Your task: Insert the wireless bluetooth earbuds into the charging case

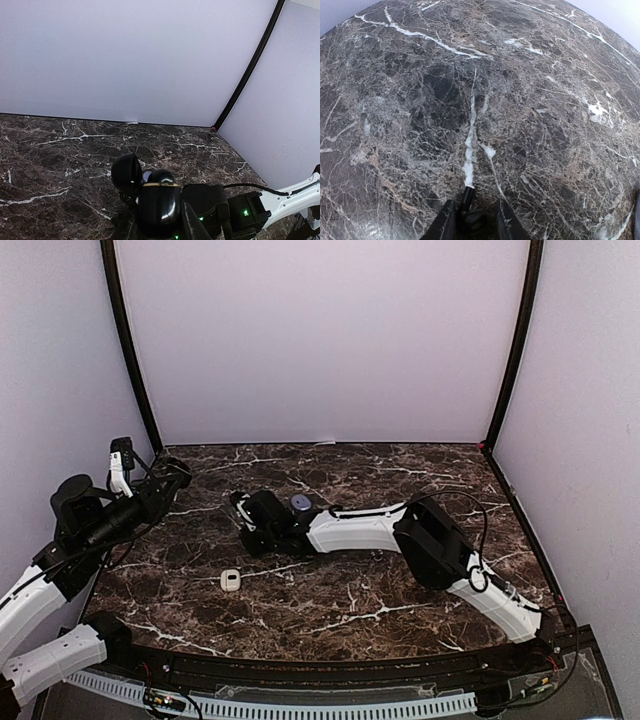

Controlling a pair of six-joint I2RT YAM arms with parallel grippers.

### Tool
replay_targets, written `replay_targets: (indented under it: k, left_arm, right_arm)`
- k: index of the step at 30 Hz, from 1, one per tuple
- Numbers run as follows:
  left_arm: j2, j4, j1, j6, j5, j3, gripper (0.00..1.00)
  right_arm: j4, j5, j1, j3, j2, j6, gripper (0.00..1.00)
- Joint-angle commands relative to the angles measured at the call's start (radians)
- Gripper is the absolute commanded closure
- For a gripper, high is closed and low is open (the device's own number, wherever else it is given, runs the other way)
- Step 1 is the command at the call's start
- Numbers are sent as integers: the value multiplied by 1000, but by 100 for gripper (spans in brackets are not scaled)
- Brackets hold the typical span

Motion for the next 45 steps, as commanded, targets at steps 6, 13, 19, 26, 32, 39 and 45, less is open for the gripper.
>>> replay_targets:
  k: [6, 13, 19, 26, 32, 39, 45]
  left_arm:
    - [29, 53, 6, 20, 70, -19, 100]
    - [79, 103, 6, 13, 129, -28, 100]
    - [90, 105, 5, 12, 120, -24, 100]
    - [46, 57, 4, 31, 102, -12, 100]
    - [7, 43, 4, 49, 95, -22, 100]
    - [13, 36, 4, 56, 98, -19, 100]
    - [16, 38, 6, 63, 87, -16, 100]
  right_arm:
    - [84, -10, -7, -290, -235, -5, 77]
    - [273, -72, -28, -587, -450, -13, 78]
    - [222, -240, -45, -509, -401, -81, 49]
    - [121, -229, -39, -301, -246, -78, 21]
    - [80, -115, -5, -159, -130, -55, 14]
    - [62, -80, 4, -94, -70, 5, 14]
    - [37, -140, -7, -102, -67, -22, 16]
